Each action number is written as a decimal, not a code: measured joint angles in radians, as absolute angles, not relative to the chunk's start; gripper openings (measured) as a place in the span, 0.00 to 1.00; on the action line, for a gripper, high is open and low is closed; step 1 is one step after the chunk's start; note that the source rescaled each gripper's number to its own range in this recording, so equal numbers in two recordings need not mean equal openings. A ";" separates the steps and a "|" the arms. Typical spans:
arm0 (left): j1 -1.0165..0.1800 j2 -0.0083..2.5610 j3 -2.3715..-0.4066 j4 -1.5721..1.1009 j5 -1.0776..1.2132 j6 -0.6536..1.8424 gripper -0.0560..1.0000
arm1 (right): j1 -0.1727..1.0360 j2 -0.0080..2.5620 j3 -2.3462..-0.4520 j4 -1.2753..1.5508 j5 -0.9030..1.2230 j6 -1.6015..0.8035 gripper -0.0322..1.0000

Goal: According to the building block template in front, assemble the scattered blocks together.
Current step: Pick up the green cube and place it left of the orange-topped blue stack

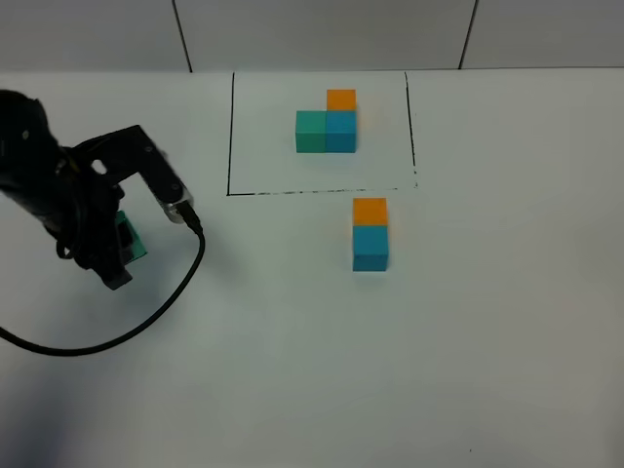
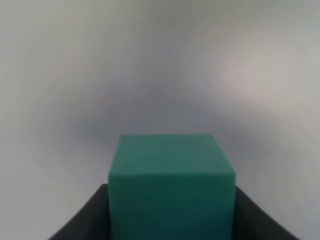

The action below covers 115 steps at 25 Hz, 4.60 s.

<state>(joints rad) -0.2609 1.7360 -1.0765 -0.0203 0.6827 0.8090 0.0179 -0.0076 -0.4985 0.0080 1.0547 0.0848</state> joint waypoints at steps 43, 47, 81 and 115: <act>-0.620 2.263 -1.731 -0.116 0.873 0.992 0.06 | 0.018 -0.008 -0.499 0.008 1.055 0.085 0.78; -0.620 2.268 -1.731 -0.148 0.870 0.994 0.06 | 0.018 -0.008 -0.499 0.008 1.055 0.085 0.78; -0.619 2.310 -1.746 -0.161 0.870 1.031 0.06 | 0.018 -0.008 -0.499 0.008 1.055 0.085 0.78; -0.619 2.311 -1.746 -0.205 0.853 1.046 0.06 | 0.018 -0.008 -0.499 0.008 1.055 0.085 0.78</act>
<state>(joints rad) -0.6190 2.3105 -1.7460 -0.2051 0.8534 1.0456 0.0179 -0.0076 -0.4985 0.0080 1.0547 0.0848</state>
